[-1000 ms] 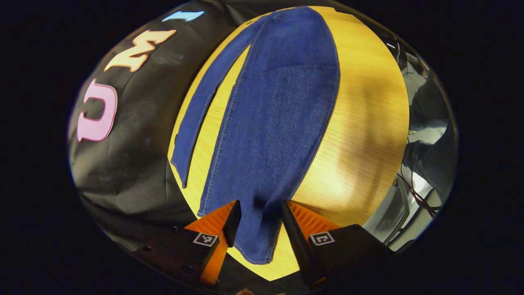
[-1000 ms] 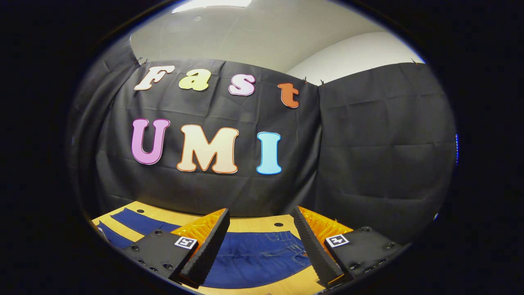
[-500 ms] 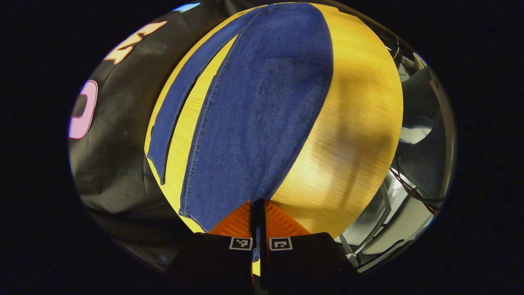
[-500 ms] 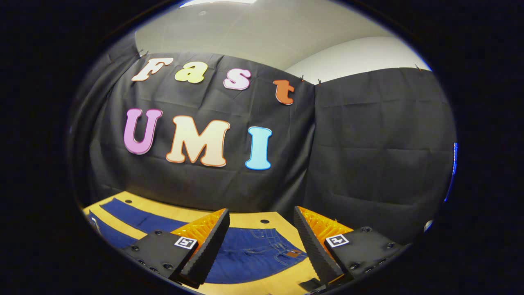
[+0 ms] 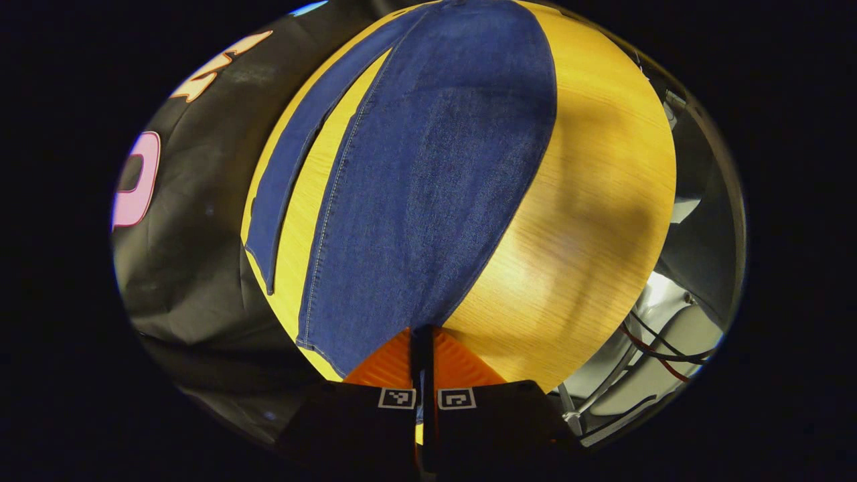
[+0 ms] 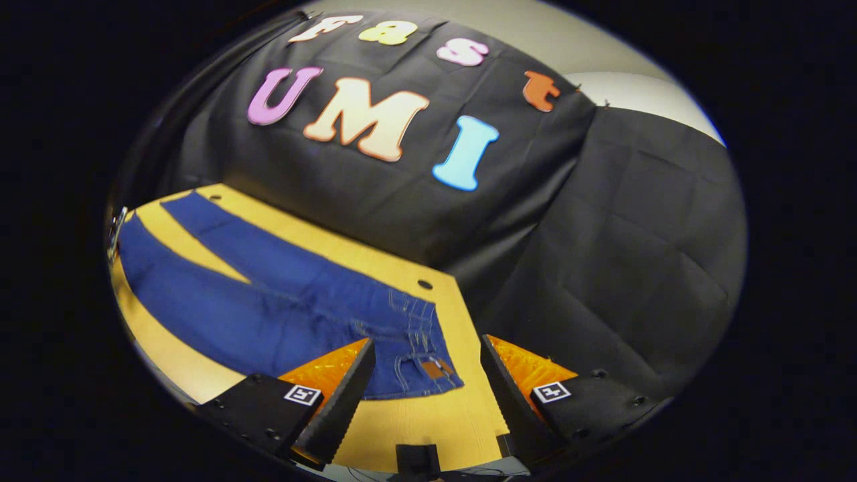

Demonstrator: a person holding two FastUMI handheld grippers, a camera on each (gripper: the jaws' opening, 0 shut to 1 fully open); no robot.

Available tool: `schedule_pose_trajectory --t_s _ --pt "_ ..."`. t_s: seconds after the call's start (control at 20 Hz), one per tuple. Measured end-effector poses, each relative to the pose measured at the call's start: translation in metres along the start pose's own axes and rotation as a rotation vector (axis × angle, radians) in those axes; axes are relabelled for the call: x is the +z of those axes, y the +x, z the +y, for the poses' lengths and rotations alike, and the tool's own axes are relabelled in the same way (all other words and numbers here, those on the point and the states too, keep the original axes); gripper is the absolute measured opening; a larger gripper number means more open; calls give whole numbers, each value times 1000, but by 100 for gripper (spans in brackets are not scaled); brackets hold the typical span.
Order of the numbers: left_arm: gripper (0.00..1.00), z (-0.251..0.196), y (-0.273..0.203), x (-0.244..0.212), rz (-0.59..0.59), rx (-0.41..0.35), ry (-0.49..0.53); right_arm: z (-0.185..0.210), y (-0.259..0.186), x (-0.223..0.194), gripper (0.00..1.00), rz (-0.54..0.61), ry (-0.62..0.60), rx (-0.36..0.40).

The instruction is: Grasp the waist and the cuffs of the jeans and fold them to make the two legs overlap; first hold the waist and fold one-third of the jeans toward the cuffs, then hold the cuffs and fold the remaining one-third in the same direction to finish folding.

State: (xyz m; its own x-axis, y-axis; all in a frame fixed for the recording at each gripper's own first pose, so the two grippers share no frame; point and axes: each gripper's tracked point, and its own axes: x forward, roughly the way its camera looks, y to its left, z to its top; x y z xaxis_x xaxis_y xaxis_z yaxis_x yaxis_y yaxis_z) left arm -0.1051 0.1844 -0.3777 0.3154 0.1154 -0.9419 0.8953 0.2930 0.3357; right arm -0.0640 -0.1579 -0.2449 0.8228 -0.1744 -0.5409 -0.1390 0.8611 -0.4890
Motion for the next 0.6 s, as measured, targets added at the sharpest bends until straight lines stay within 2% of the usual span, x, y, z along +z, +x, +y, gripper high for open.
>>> schedule_pose_trajectory --t_s 0.15,0.25,0.4,0.6 --pt "0 0 1 0 17 -6 -1 11 23 -34 99 86 -75 75" --pt "0 0 1 0 24 -12 1 16 33 -60 99 147 -74 116" --pt "0 0 0 0 42 -17 -4 17 51 -83 99 218 -129 150" --pt "0 -1 0 -1 63 -26 -22 26 70 -113 100 299 -233 236"
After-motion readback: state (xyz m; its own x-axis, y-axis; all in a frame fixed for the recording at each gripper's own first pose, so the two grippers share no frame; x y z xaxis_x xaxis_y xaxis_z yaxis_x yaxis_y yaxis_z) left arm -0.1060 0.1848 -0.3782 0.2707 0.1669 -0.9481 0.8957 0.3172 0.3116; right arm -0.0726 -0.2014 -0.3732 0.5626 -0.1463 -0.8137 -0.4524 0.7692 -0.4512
